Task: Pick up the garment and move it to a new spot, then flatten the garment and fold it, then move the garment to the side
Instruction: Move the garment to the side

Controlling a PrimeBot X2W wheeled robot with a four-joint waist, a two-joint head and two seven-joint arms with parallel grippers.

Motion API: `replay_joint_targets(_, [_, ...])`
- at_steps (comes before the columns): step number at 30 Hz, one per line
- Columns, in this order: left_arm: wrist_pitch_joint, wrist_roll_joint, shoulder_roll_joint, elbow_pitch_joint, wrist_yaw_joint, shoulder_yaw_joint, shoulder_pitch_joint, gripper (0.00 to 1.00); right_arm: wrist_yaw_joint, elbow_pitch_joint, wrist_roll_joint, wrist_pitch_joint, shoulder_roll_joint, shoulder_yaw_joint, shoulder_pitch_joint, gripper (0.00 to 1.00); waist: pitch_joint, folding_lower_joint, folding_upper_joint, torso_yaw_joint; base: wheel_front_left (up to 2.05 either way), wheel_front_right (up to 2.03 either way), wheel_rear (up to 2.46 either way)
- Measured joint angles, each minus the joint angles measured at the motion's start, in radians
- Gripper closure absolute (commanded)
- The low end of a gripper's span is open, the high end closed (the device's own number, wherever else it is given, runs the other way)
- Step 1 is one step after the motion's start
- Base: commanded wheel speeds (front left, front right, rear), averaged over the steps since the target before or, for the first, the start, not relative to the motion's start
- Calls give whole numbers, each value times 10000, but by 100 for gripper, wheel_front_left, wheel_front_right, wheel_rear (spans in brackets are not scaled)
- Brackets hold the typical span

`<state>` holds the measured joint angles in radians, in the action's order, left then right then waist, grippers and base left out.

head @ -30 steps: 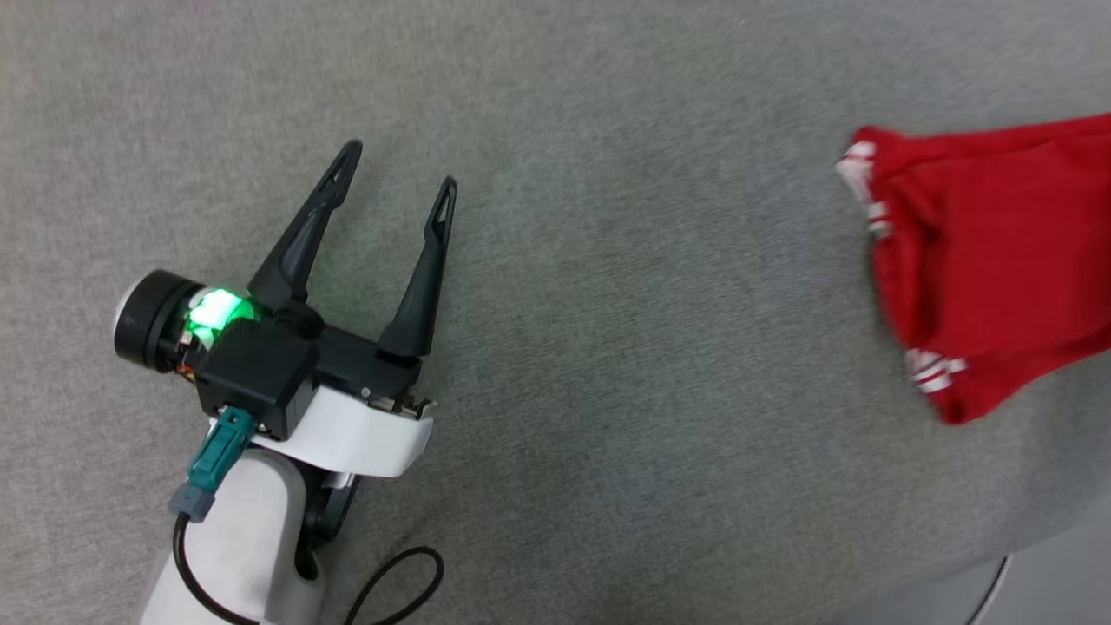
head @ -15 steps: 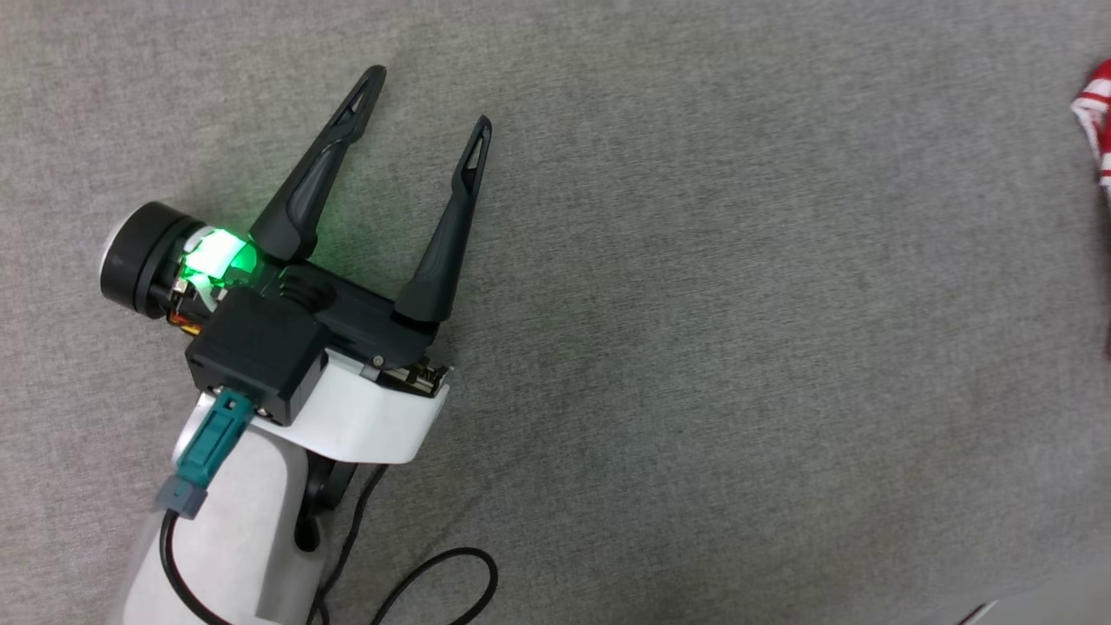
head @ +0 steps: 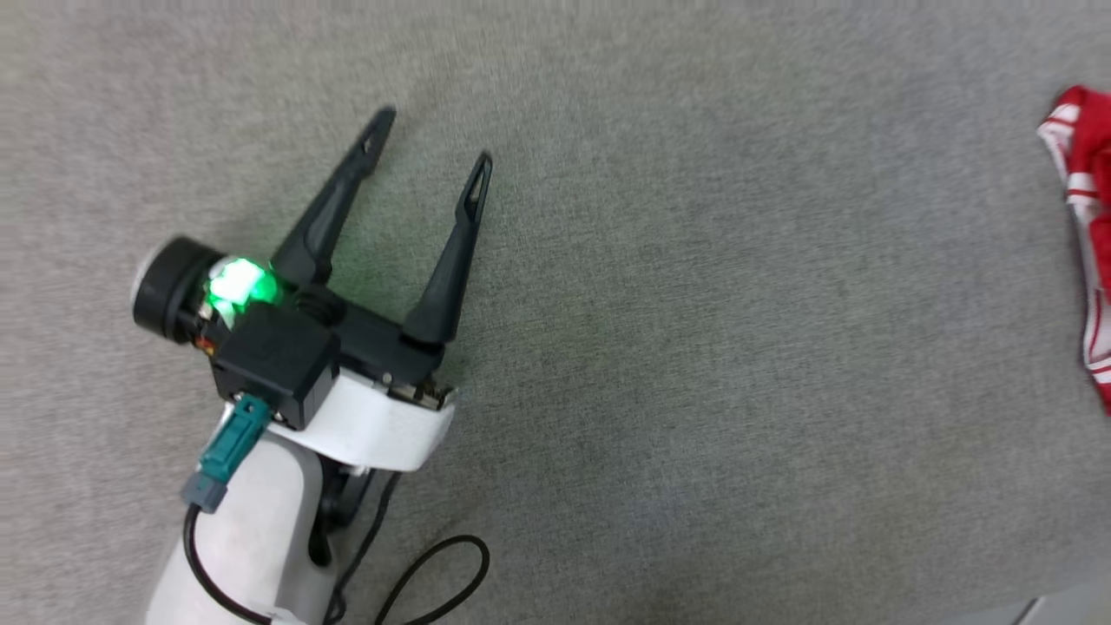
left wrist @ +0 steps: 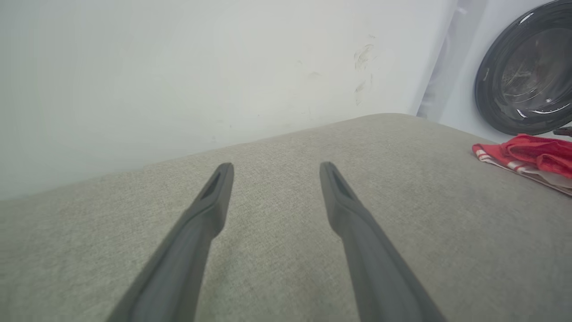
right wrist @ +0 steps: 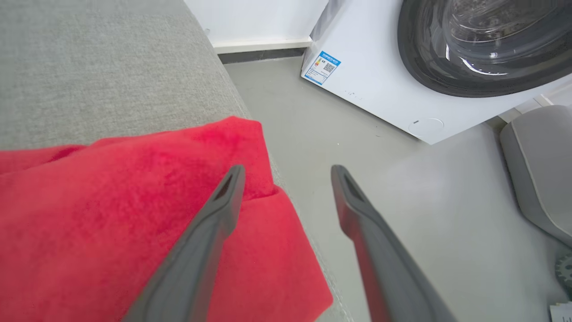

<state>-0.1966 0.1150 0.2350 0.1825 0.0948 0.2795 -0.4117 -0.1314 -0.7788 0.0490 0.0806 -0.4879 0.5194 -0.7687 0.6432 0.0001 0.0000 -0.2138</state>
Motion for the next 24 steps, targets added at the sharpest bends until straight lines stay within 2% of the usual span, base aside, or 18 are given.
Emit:
replay_joint_targets(6, [-295, 362, -253, -606, -368, -151, 965, 0, 0, -303, -63, -1419, 290, -222, 578, 0, -968, -1, 0, 105, 0, 0, 0])
replay_joint_targets(13, [-504, 777, -593, -1212, -706, -299, 1976, 0, 2, 148, -493, -2109, 1064, -629, 1912, 0, -2339, -4, 0, 436, 0, 0, 0])
replay_joint_targets(19, [-564, 1039, -669, -1613, -878, -443, 2822, 0, 2, 1427, -809, -2280, 2069, -817, 3384, 0, -3425, -4, 0, 856, 0, 0, 0])
replay_joint_targets(24, [-619, 1212, -851, -1883, -1074, -575, 3415, 0, 4, 3198, -890, -2092, 3091, -1139, 4718, 0, -4230, -4, 0, 1292, 0, 0, 0])
